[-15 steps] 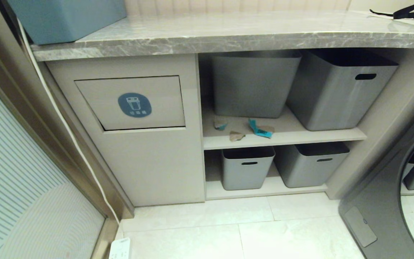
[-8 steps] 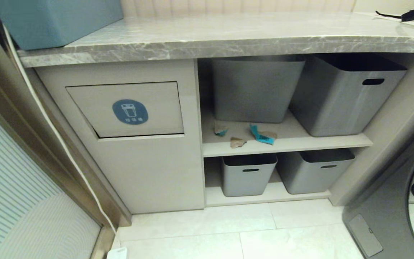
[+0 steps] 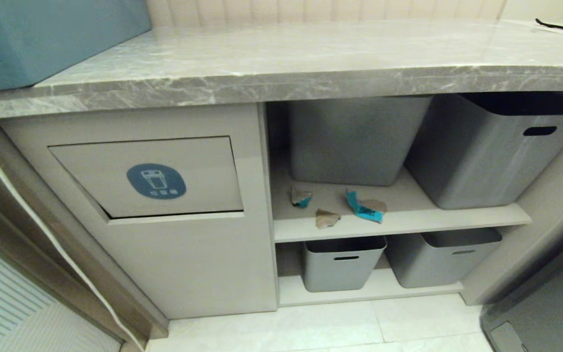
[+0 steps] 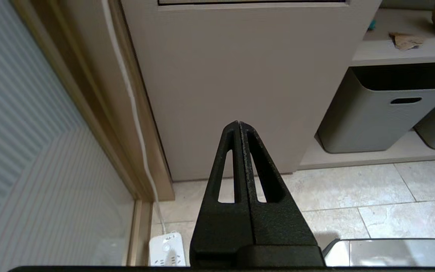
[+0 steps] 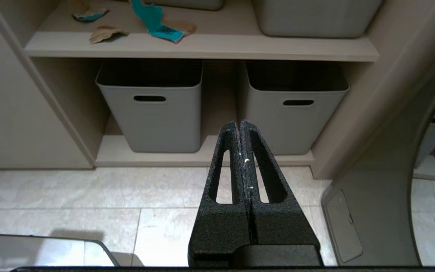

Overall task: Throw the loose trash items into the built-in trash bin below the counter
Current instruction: Pick up the garbage

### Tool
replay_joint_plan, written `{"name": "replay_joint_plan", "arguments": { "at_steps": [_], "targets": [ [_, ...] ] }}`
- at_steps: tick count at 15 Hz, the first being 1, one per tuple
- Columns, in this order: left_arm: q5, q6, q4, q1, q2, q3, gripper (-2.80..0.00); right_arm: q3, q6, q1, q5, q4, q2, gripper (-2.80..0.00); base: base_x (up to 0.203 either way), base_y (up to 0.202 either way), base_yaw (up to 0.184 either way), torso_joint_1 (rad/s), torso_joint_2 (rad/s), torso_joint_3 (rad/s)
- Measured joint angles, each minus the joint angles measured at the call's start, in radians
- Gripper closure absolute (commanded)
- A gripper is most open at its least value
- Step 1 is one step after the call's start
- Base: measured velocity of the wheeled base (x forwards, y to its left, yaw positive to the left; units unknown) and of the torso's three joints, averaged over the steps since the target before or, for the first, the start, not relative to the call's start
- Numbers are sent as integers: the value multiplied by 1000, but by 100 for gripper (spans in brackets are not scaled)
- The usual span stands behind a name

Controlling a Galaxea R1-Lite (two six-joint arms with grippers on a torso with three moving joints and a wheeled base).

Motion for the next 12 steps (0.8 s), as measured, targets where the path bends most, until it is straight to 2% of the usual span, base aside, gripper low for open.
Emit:
{"name": "replay_joint_plan", "arguments": {
  "at_steps": [12],
  "targets": [
    [0, 1, 0, 0, 0, 0, 0, 0, 8, 0, -1, 0, 0, 0, 0, 0, 0, 0, 0, 0]
  ]
}}
